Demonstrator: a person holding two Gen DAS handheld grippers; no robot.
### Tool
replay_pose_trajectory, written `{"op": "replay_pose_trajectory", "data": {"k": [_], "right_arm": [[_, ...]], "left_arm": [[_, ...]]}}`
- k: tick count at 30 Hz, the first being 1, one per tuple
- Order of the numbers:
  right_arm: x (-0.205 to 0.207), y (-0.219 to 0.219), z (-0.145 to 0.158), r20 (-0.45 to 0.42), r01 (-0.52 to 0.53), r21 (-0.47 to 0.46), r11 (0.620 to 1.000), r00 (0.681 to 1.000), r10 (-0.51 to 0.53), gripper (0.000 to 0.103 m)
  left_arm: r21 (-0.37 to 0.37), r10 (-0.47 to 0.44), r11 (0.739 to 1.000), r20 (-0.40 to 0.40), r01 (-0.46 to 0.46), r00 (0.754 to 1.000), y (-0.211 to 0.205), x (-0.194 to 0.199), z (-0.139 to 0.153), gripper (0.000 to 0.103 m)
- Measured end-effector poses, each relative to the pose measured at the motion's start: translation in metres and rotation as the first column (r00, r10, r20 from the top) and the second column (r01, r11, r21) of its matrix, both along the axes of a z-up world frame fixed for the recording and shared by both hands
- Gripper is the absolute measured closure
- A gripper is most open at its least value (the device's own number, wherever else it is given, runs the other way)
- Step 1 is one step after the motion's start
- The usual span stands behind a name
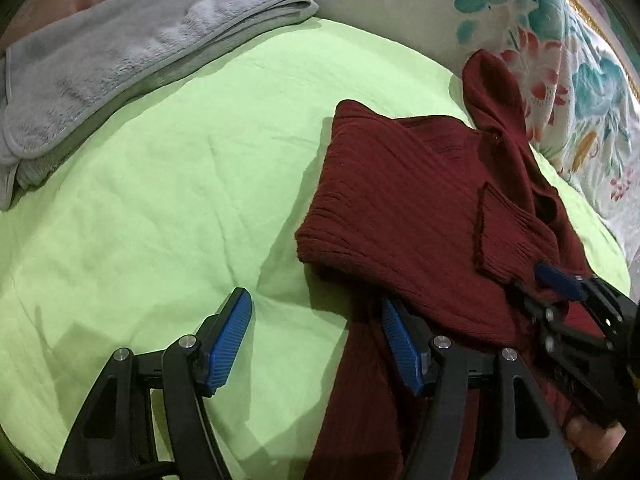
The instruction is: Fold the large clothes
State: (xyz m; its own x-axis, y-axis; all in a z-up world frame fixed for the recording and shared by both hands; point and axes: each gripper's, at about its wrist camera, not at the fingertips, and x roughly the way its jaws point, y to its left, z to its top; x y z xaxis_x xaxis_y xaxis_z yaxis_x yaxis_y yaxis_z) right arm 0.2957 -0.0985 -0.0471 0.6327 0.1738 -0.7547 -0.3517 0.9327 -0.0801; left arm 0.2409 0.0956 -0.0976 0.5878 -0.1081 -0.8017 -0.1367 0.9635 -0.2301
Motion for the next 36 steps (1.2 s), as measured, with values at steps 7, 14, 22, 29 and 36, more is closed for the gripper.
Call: {"op": "replay_pose_trajectory", "data": {"k": [7, 14, 22, 29, 36], "right_arm": [[-0.018, -0.085, 0.035, 0.005, 0.221, 0.319, 0.922, 0.972, -0.235, 0.095], [-0.059, -0.221, 0.0, -0.205, 0.505, 0.564, 0.653, 0.852, -0.482, 0.096], [-0.077, -0.249, -0.035, -0.344, 0.581, 0.617, 0.53, 0.806, -0.482, 0.071], [-0.083, -0.269, -0.033, -0.354, 0.613, 0.654, 0.442, 0.765, -0.538, 0.061], [-0.087, -0.271, -0.012, -0.243, 0.551, 0.68, 0.485, 0.792, -0.56, 0.097]], "left_arm": [[0.006, -0.01, 1.0, 0.002, 0.01, 1.0, -0.005, 0.015, 0.009, 0.036], [0.07, -0.024, 0.997, -0.018, 0.026, 1.0, -0.019, 0.027, 0.007, 0.036], [0.076, 0.016, 0.997, -0.022, -0.015, 1.0, -0.013, 0.033, 0.006, 0.036], [-0.003, 0.051, 0.999, -0.018, -0.051, 0.999, 0.005, 0.034, 0.006, 0.036], [-0.055, 0.06, 0.997, -0.014, -0.061, 0.998, 0.013, 0.032, 0.004, 0.036]]}}
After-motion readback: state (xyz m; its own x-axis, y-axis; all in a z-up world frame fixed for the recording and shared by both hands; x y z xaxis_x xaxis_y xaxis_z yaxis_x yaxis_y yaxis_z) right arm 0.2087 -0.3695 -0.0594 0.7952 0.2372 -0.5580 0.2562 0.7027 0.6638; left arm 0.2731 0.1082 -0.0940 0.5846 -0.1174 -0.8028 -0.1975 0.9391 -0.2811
